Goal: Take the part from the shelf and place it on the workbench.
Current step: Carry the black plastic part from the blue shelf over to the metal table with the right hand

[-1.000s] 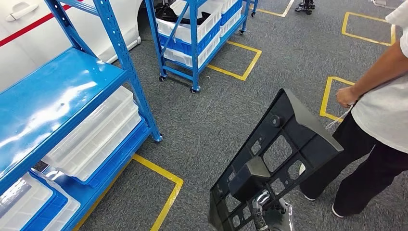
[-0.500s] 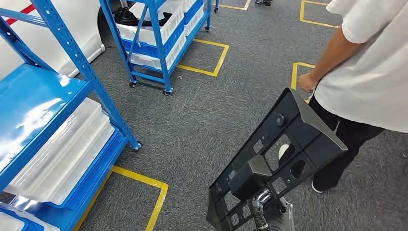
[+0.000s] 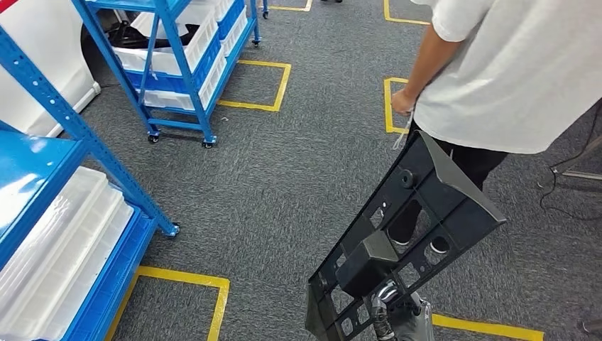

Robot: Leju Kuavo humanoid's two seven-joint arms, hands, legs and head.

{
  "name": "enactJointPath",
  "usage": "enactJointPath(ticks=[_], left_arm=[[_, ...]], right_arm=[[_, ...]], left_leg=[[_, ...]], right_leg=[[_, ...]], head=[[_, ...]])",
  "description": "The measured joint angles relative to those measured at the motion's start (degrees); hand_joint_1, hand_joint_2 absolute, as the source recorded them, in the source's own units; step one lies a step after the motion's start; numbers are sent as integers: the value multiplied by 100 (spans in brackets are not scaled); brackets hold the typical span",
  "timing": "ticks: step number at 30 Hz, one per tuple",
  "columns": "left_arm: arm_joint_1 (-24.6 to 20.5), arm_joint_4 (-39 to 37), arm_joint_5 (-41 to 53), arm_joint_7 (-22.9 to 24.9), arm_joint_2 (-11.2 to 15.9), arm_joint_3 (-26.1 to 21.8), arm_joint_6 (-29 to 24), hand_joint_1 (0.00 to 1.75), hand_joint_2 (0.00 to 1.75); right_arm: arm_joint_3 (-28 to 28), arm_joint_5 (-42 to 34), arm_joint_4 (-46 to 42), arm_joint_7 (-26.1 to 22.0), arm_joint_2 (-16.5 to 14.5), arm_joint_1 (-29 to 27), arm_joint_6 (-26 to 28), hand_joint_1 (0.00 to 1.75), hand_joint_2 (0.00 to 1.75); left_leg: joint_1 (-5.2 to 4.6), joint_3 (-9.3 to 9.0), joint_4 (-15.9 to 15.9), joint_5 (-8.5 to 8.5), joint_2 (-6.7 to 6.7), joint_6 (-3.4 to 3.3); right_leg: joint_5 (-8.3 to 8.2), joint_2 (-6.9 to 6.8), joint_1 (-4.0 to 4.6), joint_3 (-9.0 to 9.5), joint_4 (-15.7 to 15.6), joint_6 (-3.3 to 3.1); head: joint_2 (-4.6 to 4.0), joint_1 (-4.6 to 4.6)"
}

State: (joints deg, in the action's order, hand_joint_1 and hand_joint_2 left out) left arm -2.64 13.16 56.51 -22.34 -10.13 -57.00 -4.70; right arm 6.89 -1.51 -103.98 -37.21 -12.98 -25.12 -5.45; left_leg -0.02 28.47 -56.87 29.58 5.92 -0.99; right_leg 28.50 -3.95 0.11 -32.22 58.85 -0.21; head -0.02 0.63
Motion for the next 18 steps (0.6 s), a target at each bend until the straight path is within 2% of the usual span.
enactJointPath(ticks=[2,3,4,6,7,8,9,10,11,13,15,17,18], left_arm=[[-24,0,8,-3,0,0,2,0,0],[-34,0,10,-6,0,0,2,0,0],[-37,0,12,-9,0,0,3,0,0],[-29,0,16,-15,1,0,4,0,0],[-22,0,23,-17,1,0,4,0,0],[-13,0,31,-20,1,0,4,0,0],[-4,0,39,-25,1,0,5,0,0],[2,0,46,-32,1,0,6,0,0],[7,0,50,-40,1,0,6,0,0],[14,-1,55,-57,3,0,6,0,0],[5,-1,65,-68,8,0,2,0,0],[-18,0,72,-70,9,0,-3,0,0],[-27,0,73,-70,9,0,-5,0,0]], right_arm=[[-3,-1,-10,1,-3,-7,-9,175,175],[-4,-2,-17,1,-4,-10,-11,175,175],[-6,-2,-24,1,-7,-7,-15,175,175],[-9,-2,-32,2,-15,4,-23,175,175],[-10,-2,-31,3,-19,7,-26,175,175],[-10,-2,-31,4,-22,7,-28,175,175],[-11,-2,-30,6,-23,5,-28,175,175],[-12,-1,-29,8,-25,4,-28,175,175],[-13,-1,-29,9,-28,4,-28,175,175],[-16,-1,-30,10,-38,7,-29,175,175],[-20,1,-31,10,-51,5,-34,175,175],[-23,3,-32,11,-60,-10,-38,175,175],[-26,4,-32,12,-61,-20,-39,175,175]], left_leg=[[7,-17,-11,29,69,53],[20,-6,-59,82,-5,83],[35,48,-203,198,-138,111],[57,324,-846,571,-448,145],[60,514,-1253,748,-514,152],[61,667,-1566,837,-537,154],[62,739,-1686,806,-543,152],[63,701,-1561,649,-556,143],[65,574,-1243,419,-600,129],[73,262,-479,57,-858,90],[63,131,-144,-15,-1034,59],[58,116,-97,-33,-940,14],[65,105,-63,-57,-869,-23]], right_leg=[[-24,123,3,-17,-26,-59],[-39,178,-9,-16,-45,-95],[-57,235,-24,-15,-65,-132],[-77,350,-32,-17,-79,-185],[-80,420,-28,-22,-76,-199],[-81,497,-24,-24,-69,-206],[-80,582,-21,-25,-58,-207],[-79,673,-21,-24,-44,-204],[-74,759,-23,-20,-28,-198],[-63,918,-24,-30,11,-166],[-74,1047,-37,-75,37,-98],[-102,1139,-54,-119,35,-20],[-82,1059,-50,-142,61,7]], head=[[1,0],[1,1],[1,0],[1,-1],[1,-2],[1,-1],[1,-1],[1,-1],[2,-1],[2,0],[1,0],[1,-1],[1,1]])
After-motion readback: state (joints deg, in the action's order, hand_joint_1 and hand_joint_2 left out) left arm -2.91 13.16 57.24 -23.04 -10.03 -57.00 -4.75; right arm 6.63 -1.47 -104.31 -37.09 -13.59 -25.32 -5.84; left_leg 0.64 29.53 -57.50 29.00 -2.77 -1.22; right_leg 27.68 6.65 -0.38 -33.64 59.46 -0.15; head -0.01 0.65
